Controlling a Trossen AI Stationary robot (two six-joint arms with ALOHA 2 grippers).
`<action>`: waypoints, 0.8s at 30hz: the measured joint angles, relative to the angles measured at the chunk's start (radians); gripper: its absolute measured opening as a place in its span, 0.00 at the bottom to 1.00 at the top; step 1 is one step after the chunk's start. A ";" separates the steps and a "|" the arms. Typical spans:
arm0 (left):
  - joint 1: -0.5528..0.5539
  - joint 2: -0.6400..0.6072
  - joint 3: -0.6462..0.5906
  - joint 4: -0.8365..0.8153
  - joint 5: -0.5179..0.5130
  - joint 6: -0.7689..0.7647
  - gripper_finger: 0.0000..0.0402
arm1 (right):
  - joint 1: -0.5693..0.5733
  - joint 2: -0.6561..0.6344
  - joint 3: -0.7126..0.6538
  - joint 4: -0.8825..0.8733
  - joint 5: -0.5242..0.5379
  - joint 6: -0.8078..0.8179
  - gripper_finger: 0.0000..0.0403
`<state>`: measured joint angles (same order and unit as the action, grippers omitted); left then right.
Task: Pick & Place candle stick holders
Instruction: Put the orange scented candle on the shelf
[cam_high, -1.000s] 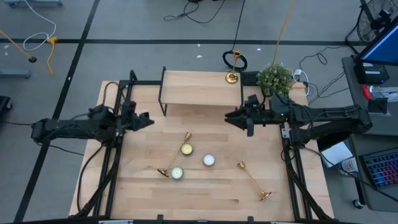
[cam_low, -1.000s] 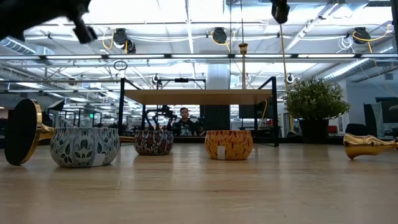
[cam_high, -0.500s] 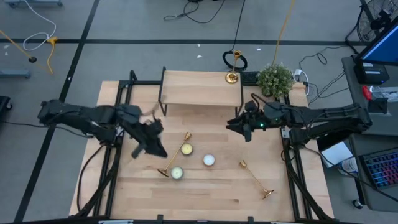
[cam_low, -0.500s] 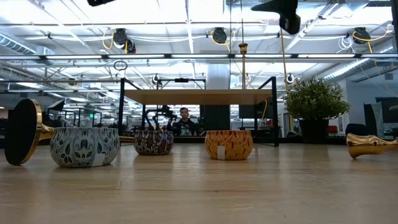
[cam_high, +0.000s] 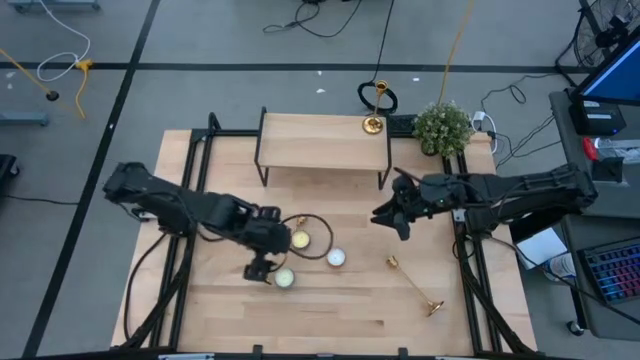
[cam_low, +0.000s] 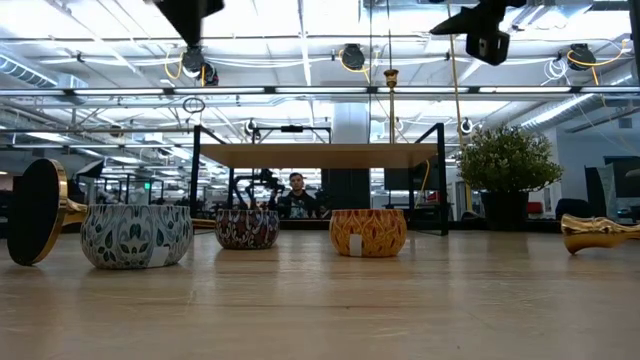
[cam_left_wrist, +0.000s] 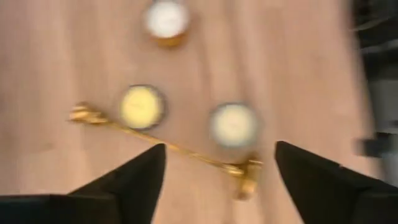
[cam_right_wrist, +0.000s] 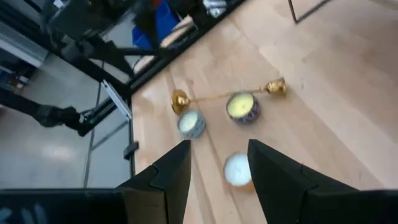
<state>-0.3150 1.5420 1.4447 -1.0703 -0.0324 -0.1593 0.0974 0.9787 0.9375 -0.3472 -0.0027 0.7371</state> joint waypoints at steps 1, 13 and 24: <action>0.010 0.022 0.005 0.002 -0.025 -0.007 0.85 | 0.006 -0.001 0.000 -0.003 0.000 0.010 0.39; 0.125 0.238 0.007 0.149 0.082 -0.227 0.96 | 0.107 -0.111 0.000 -0.221 -0.001 0.089 0.39; 0.152 0.296 0.077 0.260 0.036 -0.207 0.98 | 0.212 -0.273 0.000 -0.372 0.026 0.114 0.39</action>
<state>-0.1632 1.8381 1.5220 -0.8107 0.0033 -0.3665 0.3097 0.7054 0.9375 -0.7194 0.0235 0.8512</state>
